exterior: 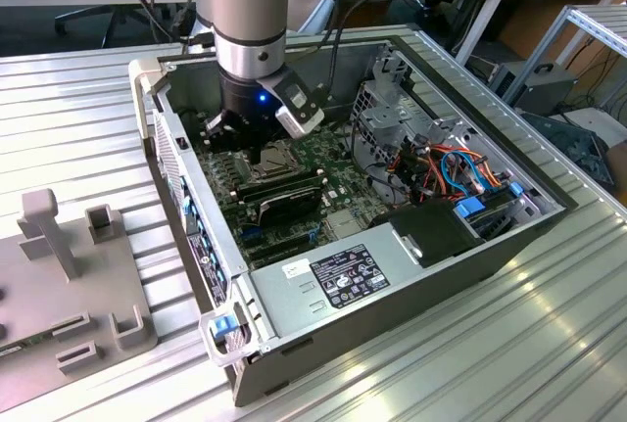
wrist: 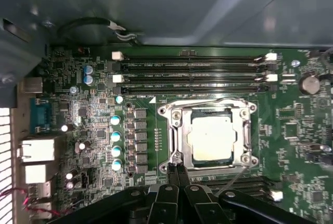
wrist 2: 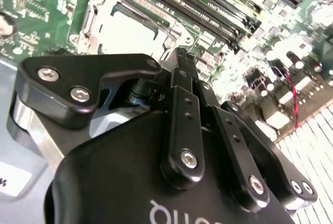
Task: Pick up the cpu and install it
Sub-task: 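Install the second cpu locking lever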
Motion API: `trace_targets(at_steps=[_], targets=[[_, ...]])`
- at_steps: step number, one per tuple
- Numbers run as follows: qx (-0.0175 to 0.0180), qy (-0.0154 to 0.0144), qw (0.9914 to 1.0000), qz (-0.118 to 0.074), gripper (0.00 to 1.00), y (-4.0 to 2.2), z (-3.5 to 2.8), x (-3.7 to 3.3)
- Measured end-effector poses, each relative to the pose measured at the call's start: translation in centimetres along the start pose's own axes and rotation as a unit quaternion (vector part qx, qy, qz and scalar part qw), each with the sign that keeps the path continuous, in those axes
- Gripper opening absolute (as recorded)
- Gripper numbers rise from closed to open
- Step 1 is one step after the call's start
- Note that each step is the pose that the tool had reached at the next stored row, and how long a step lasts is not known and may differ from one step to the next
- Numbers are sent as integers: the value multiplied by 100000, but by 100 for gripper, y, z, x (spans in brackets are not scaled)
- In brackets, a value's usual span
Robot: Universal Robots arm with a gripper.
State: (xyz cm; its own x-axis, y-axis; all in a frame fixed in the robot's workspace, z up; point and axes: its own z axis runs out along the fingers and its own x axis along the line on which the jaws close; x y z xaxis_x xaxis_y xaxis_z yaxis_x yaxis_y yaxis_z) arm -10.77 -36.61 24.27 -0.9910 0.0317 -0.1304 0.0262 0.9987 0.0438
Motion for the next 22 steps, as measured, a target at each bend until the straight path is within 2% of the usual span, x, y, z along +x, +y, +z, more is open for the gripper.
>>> trace_targets(at_steps=[4,7,8,9,11,15,18,22], targets=[[13,58,100000,4,11,1,-4,-5],[56,1227,99992,60,11,1,1,-47],[77,1742,99985,85,11,2,3,-65],[78,1916,99982,94,11,2,4,-71],[82,1971,99980,99,11,2,4,-76],[84,2029,99979,176,11,6,18,-181],[116,2079,99978,324,11,21,9,-206],[161,2577,99965,647,11,28,-33,-265]])
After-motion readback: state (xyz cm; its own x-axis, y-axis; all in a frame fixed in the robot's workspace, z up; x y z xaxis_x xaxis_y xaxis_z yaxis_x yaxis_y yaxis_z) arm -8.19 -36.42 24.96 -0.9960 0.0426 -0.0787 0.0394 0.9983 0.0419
